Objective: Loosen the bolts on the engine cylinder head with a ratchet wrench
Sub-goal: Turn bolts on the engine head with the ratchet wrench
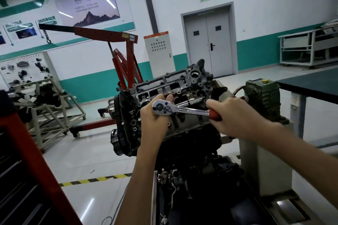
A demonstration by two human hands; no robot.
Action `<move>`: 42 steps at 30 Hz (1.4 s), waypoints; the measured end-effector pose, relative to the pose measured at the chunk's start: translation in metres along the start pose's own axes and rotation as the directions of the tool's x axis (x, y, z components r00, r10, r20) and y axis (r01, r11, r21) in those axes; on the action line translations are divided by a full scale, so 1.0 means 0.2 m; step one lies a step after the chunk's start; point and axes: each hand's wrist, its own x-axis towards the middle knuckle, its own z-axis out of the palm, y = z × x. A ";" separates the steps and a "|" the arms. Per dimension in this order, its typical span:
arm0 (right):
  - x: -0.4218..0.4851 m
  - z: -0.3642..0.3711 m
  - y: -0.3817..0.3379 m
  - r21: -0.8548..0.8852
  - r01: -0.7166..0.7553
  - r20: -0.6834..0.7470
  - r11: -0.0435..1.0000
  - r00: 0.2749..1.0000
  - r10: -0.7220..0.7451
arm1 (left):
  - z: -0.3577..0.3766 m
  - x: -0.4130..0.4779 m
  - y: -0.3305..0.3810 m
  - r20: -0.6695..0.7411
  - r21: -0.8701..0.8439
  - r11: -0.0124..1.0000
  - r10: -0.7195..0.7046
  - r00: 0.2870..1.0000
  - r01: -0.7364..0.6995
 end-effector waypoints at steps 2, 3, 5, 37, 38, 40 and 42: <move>-0.12 0.14 -0.13 0.152 -0.132 -0.046 0.980 0.989 0.140 | 0.01 -0.01 0.00 -0.044 0.023 0.999 0.047 0.998 -0.046; -0.17 0.20 -0.21 0.265 -0.209 -0.040 0.942 0.973 0.227 | 0.03 -0.01 0.01 -0.060 0.046 0.997 0.070 0.996 -0.068; -0.23 0.31 -0.39 0.551 -0.305 0.012 0.777 0.934 0.357 | 0.07 0.00 0.01 -0.099 0.062 0.995 0.080 0.992 -0.074; -0.22 0.40 -0.45 0.629 -0.253 0.045 0.735 0.956 0.290 | 0.05 -0.02 0.01 -0.121 -0.229 0.968 -0.136 0.983 0.106; -0.20 0.35 -0.38 0.543 -0.202 0.018 0.815 0.973 0.229 | 0.03 -0.02 -0.01 -0.145 -0.148 0.986 -0.104 0.984 0.082; -0.15 0.22 -0.24 0.322 -0.089 0.020 0.942 0.996 0.087 | -0.02 -0.03 -0.03 -0.121 -0.030 0.999 -0.035 0.992 0.032; -0.05 0.07 -0.11 0.141 0.045 0.080 0.989 0.995 -0.056 | -0.03 -0.02 -0.02 -0.098 -0.021 0.999 -0.038 0.994 0.036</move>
